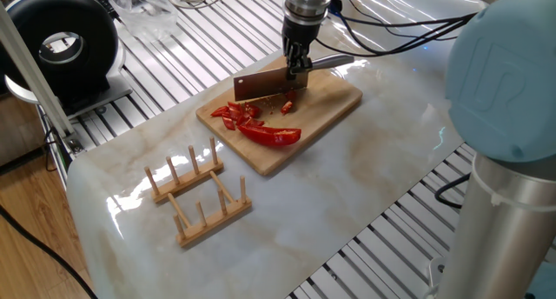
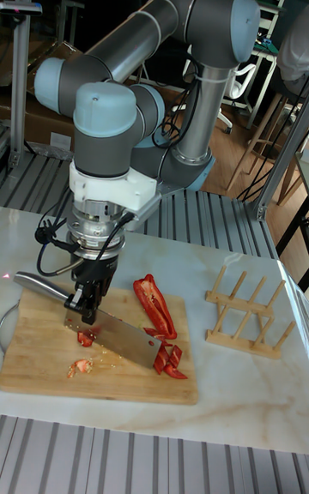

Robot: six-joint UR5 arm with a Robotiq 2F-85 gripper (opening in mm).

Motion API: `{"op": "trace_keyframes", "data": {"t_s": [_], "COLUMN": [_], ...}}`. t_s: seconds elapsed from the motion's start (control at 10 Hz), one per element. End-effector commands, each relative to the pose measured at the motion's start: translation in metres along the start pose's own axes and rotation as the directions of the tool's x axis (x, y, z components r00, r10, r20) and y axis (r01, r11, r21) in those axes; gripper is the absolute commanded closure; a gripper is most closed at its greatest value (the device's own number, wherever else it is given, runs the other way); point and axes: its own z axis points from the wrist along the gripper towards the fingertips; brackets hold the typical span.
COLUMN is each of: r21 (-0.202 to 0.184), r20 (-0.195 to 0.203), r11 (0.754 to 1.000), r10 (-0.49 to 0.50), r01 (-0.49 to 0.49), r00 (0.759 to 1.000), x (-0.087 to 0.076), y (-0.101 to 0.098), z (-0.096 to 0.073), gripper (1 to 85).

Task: Chop the chili peppers

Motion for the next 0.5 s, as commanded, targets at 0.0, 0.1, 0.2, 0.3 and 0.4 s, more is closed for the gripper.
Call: {"op": "trace_keyframes", "data": {"t_s": [0.0, 0.1, 0.2, 0.3, 0.4], "r21": [-0.008, -0.011, -0.015, -0.016, -0.016], "r20": [0.018, 0.020, 0.025, 0.028, 0.028], "r11": [1.000, 1.000, 1.000, 1.000, 1.000], "r10": [0.009, 0.009, 0.011, 0.013, 0.013], "r01": [-0.009, -0.009, -0.011, -0.013, -0.013], "r00": [1.000, 1.000, 1.000, 1.000, 1.000], "x": [-0.0061, -0.0068, -0.0087, -0.0108, -0.0121], "y": [0.0000, 0.0004, 0.0011, 0.0013, 0.0009], "z": [-0.0017, -0.0014, -0.0009, -0.0004, -0.0005], "gripper": [84.3, 84.3, 84.3, 84.3, 84.3]}}
